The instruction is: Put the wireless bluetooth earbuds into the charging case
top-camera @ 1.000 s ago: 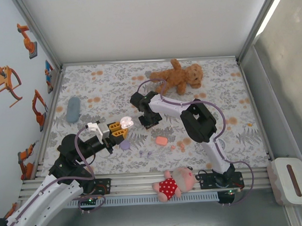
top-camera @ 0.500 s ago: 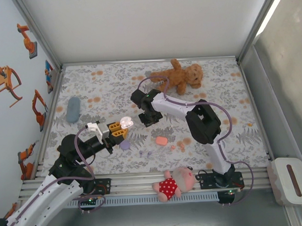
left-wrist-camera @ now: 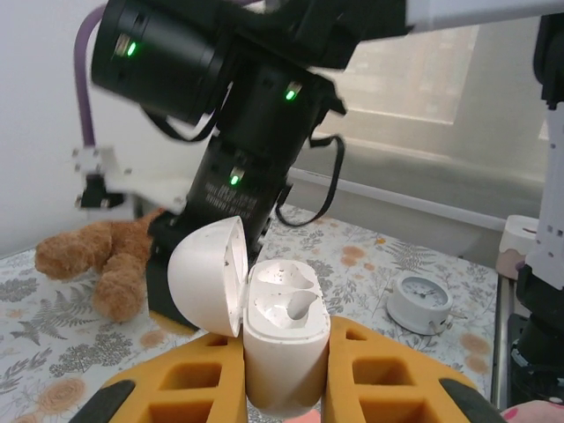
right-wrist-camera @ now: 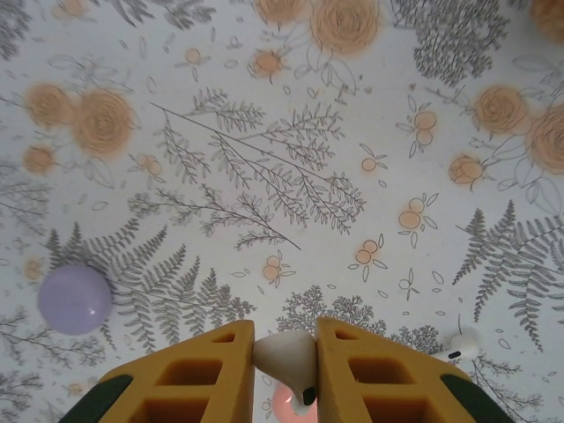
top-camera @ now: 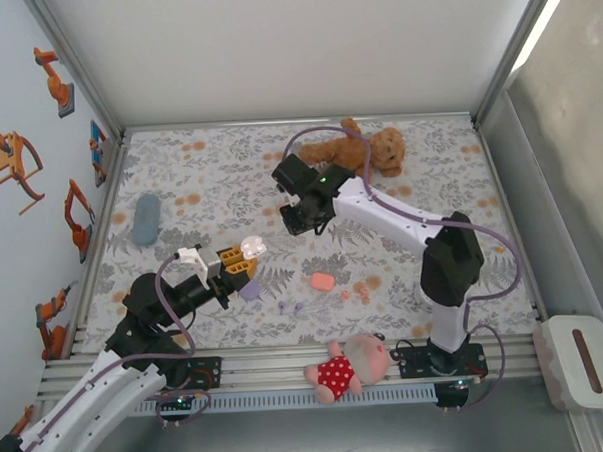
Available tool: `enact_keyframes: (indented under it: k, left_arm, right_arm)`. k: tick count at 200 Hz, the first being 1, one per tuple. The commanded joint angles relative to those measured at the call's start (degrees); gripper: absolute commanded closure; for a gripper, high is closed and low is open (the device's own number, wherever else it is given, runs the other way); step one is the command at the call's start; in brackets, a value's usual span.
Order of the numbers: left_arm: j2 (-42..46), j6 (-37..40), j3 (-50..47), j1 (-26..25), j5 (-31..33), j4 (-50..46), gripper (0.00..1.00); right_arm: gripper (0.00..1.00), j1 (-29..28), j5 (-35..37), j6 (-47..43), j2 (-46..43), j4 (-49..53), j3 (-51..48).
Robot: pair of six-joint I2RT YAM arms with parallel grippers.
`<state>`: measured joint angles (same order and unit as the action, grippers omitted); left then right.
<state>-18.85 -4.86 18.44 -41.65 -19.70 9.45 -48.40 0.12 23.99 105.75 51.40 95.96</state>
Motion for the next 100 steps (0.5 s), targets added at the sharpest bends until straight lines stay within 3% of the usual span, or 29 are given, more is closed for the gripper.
enact_keyframes:
  k: [1, 100]
  left_arm:
    - [0.79, -1.4, -1.28, -0.29, 2.32, 3.77, 1.0]
    - [-7.28, -1.73, -3.06, -0.29, 4.52, 13.71, 1.0]
  right_arm:
    - [0.78, 0.34, 1.24, -0.03, -5.31, -1.13, 0.28]
    - [0.79, -1.71, -3.82, -2.72, -21.76, -15.5, -4.55]
